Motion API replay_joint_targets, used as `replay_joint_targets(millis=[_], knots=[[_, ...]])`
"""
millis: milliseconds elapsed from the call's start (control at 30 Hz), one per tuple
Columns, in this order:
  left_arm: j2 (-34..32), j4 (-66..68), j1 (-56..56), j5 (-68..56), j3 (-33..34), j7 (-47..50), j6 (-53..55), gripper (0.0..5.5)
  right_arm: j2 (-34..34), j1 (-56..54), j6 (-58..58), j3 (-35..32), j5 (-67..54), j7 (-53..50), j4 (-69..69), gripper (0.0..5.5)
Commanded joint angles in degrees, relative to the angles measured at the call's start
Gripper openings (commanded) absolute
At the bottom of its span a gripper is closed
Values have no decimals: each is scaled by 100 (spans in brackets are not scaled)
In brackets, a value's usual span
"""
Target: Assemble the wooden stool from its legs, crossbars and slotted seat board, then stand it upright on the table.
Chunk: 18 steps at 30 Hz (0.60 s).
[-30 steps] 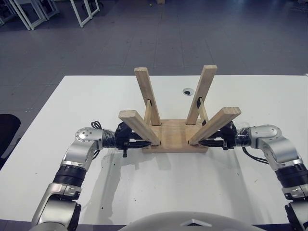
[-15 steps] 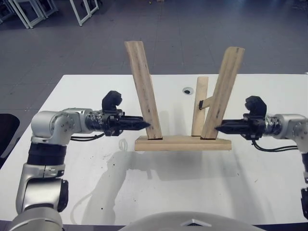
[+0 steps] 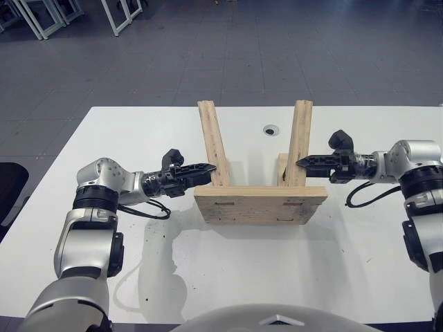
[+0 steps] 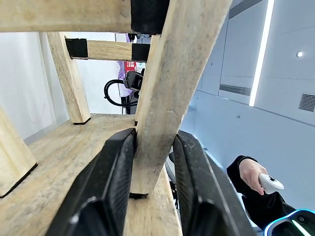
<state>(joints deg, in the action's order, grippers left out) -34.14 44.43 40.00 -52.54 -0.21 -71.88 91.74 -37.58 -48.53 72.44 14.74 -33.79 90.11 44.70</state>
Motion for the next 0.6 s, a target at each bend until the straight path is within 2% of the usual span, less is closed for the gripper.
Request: replay_joint_targets(millis=[33, 267, 600], knots=[[-10, -403, 23, -66, 194, -99, -77, 159, -99, 91, -11, 36, 133, 25, -147, 280], [-27, -624, -131, -64, 393, -143, -140, 285, -204, 262, 55, -17, 128, 29, -527, 280], [-824, -779, -803, 25, 922, -38, -273, 285, -617, 880, -223, -1073, 82, -782, -810, 280]])
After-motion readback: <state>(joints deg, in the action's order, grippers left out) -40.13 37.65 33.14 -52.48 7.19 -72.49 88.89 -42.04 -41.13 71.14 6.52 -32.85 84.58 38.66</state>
